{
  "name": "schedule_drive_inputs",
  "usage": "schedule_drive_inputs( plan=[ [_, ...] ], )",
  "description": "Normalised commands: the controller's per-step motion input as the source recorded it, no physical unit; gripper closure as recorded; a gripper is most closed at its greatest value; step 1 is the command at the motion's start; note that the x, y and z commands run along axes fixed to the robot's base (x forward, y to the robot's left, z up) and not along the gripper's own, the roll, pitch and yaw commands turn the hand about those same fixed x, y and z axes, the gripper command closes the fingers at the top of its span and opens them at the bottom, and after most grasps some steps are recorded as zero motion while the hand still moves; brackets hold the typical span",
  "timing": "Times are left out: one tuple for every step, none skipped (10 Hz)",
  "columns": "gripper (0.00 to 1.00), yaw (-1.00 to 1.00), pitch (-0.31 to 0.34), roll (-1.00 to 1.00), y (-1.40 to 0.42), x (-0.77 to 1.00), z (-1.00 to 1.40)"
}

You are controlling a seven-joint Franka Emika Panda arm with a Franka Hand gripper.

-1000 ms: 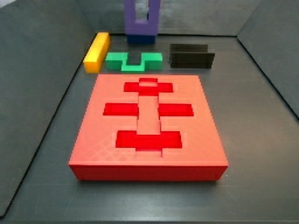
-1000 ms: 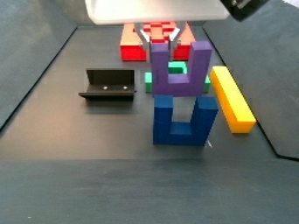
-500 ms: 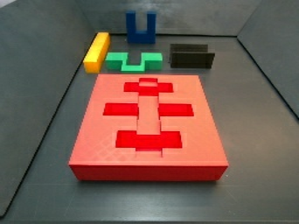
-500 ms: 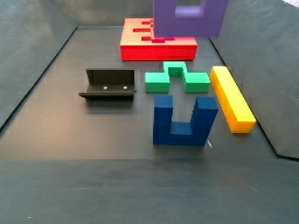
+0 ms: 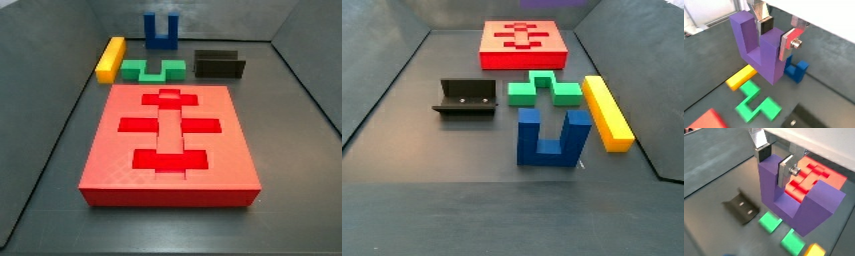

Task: Pick up the purple object. Move up. Move to above the board. Insert the purple object.
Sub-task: Move to above the board, then insert the purple object.

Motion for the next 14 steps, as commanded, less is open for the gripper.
schedule_drive_inputs(
  plan=[
    [1.0,-0.02,0.02,0.02,-1.4,-0.11,0.16],
    [1.0,0.0,0.025,0.01,-1.4,-0.11,0.17],
    [1.0,0.0,0.023,0.0,-1.4,-0.11,0.17],
    [1.0,0.01,0.024,0.01,-1.4,-0.11,0.18],
    [1.0,0.01,0.042,0.0,-1.4,-0.1,0.2],
    [1.0,0.0,0.063,0.0,-1.4,-0.08,0.21],
    [1.0,0.01,0.092,0.0,-0.92,-0.03,0.15],
    [1.0,0.01,0.127,0.01,-0.44,0.04,0.08],
    [1.0,0.01,0.141,0.01,-0.21,0.06,0.05],
    [1.0,0.0,-0.02,0.0,-0.06,0.0,0.0],
    [1.0,0.0,-0.031,0.0,-0.07,0.0,-0.04],
    [1.0,0.0,-0.044,0.0,-0.05,0.02,-0.07],
    [1.0,0.0,-0.046,0.0,-0.05,0.03,-0.08],
    [1.0,0.0,-0.15,0.0,-0.2,0.23,-0.3]
  ],
)
